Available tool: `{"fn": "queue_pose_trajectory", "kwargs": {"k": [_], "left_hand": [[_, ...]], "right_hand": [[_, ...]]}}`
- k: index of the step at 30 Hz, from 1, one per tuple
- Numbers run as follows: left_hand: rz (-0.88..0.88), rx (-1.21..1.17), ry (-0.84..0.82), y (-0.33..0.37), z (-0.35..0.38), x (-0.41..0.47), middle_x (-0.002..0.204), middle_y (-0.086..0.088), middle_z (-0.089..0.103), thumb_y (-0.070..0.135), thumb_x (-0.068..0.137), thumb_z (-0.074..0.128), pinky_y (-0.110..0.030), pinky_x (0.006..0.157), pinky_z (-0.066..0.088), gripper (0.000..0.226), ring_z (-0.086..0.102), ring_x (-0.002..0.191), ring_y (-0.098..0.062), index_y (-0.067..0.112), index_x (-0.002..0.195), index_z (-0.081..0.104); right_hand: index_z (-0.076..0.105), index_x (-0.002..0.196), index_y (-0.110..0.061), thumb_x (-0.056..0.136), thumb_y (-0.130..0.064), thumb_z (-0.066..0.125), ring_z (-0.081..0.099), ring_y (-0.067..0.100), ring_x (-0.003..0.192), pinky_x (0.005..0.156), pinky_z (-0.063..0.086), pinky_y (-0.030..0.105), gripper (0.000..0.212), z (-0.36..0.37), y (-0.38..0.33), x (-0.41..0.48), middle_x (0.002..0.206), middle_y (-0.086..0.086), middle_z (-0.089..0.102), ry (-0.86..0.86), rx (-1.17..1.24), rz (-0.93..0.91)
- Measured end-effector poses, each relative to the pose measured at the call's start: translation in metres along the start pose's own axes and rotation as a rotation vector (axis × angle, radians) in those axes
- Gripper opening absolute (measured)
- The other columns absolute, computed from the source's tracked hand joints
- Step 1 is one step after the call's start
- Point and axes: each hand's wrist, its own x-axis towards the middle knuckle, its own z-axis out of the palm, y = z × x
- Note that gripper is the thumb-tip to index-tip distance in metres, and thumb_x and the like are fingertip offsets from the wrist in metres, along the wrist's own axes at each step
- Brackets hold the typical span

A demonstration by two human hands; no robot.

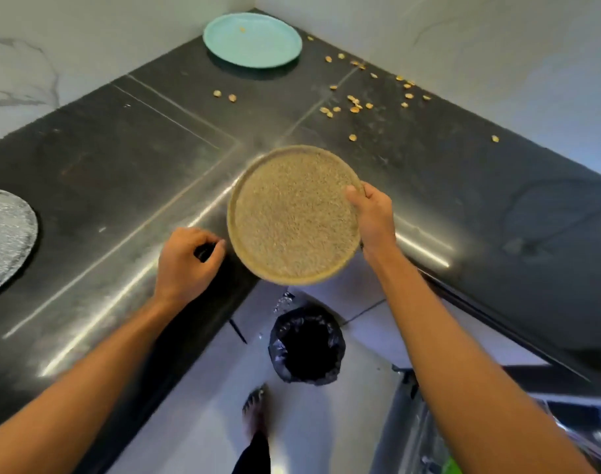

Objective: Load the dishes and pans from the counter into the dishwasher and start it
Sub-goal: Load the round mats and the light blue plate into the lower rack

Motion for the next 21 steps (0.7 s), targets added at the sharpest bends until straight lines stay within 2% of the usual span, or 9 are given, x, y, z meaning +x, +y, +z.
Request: {"fn": "queue_pose_trajectory", "kwargs": {"k": [2,5,8,10,12,15,17,19,21], "left_hand": [[0.103,0.011,-0.065,0.027,0.011,-0.027,0.079,0.005,0.066,0.022,0.086,0.067,-0.031,0.076,0.043,0.011,0.057,0.077,-0.013,0.016,0.077,0.070],[0.167,0.041,-0.147,0.061,0.032,-0.066,0.081,0.003,0.070,0.027,0.088,0.065,-0.036,0.075,0.046,0.017,0.062,0.077,-0.017,0.016,0.077,0.071],[0.074,0.027,-0.197,0.097,0.065,-0.120,0.080,-0.002,0.070,0.025,0.089,0.069,-0.041,0.073,0.051,0.016,0.064,0.078,-0.025,0.014,0.079,0.071],[0.008,-0.001,-0.291,0.124,0.095,-0.175,0.081,-0.002,0.069,0.022,0.088,0.073,-0.041,0.072,0.052,0.010,0.064,0.079,-0.027,0.017,0.080,0.071],[-0.045,-0.002,-0.405,0.151,0.125,-0.233,0.078,0.002,0.068,0.029,0.086,0.073,-0.039,0.069,0.053,0.008,0.066,0.076,-0.025,0.028,0.079,0.069],[-0.077,0.003,-0.541,0.195,0.167,-0.315,0.071,0.001,0.069,0.018,0.082,0.079,-0.032,0.063,0.049,0.013,0.068,0.069,-0.023,0.023,0.074,0.071],[-0.104,0.008,-0.681,0.225,0.192,-0.365,0.072,0.002,0.070,0.016,0.081,0.080,-0.030,0.065,0.046,0.021,0.068,0.069,-0.020,0.028,0.071,0.066],[-0.091,0.009,-0.823,0.252,0.221,-0.408,0.072,0.006,0.071,0.027,0.083,0.075,-0.028,0.066,0.045,0.017,0.067,0.071,-0.017,0.028,0.068,0.065],[-0.081,0.001,-0.958,0.274,0.244,-0.438,0.073,0.009,0.071,0.040,0.079,0.063,-0.025,0.066,0.046,0.019,0.066,0.071,-0.012,0.024,0.070,0.070]], "right_hand": [[0.061,0.100,0.013,0.096,-0.017,0.058,0.059,0.028,0.080,0.071,0.049,0.042,0.031,-0.052,0.018,-0.035,0.088,0.017,0.061,0.035,-0.005,-0.014],[0.055,0.094,0.018,0.088,-0.031,0.065,0.053,0.027,0.076,0.068,0.044,0.039,0.050,-0.134,0.047,-0.091,0.083,0.014,0.055,0.105,-0.029,-0.014],[0.062,0.077,-0.003,0.095,-0.022,0.064,0.049,0.017,0.063,0.058,0.041,0.027,0.027,-0.211,0.082,-0.165,0.069,0.006,0.052,0.182,-0.130,-0.014],[0.057,0.068,-0.003,0.092,-0.031,0.063,0.042,0.011,0.057,0.055,0.035,0.028,0.037,-0.266,0.114,-0.219,0.062,-0.001,0.045,0.259,-0.235,-0.031],[0.051,0.064,-0.005,0.086,-0.044,0.059,0.036,0.009,0.057,0.054,0.031,0.031,0.045,-0.315,0.154,-0.273,0.059,-0.006,0.038,0.335,-0.348,-0.024],[0.053,0.065,-0.013,0.087,-0.044,0.058,0.039,0.008,0.058,0.055,0.035,0.036,0.038,-0.373,0.209,-0.346,0.057,-0.010,0.042,0.423,-0.466,0.053],[0.063,0.072,-0.017,0.094,-0.035,0.061,0.050,0.011,0.063,0.060,0.038,0.034,0.028,-0.404,0.240,-0.388,0.063,-0.006,0.057,0.450,-0.510,0.158],[0.072,0.088,-0.015,0.096,-0.033,0.062,0.060,0.018,0.072,0.063,0.043,0.033,0.022,-0.435,0.270,-0.422,0.078,0.002,0.071,0.491,-0.548,0.249],[0.073,0.099,-0.017,0.098,-0.034,0.060,0.065,0.023,0.079,0.064,0.044,0.032,0.022,-0.458,0.296,-0.447,0.087,0.003,0.073,0.545,-0.526,0.331]]}}
